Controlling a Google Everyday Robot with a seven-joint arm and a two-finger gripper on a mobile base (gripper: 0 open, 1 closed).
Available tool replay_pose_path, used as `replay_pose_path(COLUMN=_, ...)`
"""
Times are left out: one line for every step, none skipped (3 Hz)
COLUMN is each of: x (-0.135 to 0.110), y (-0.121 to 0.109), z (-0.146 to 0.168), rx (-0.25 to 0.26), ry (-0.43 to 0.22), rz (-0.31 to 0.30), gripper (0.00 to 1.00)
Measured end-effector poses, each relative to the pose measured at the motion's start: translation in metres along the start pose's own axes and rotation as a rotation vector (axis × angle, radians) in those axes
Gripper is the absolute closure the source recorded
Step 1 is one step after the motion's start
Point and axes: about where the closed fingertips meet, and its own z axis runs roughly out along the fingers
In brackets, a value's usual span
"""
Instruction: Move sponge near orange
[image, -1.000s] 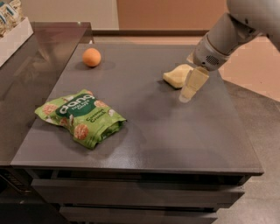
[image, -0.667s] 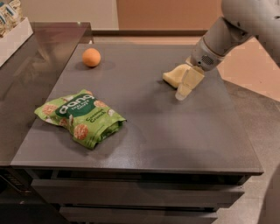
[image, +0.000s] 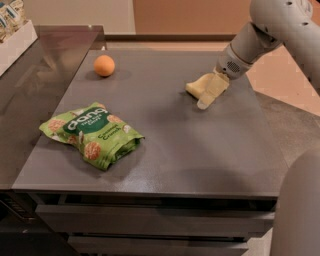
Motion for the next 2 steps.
replay_pose_path(x=-0.0011, y=-0.0115, z=0.004, rx=0.012, ry=-0.006, rz=0.035, gripper=0.0)
replay_pose_path(x=-0.0029, y=-0.0174, z=0.0042, rx=0.025, ry=-0.012, rz=0.056, gripper=0.18)
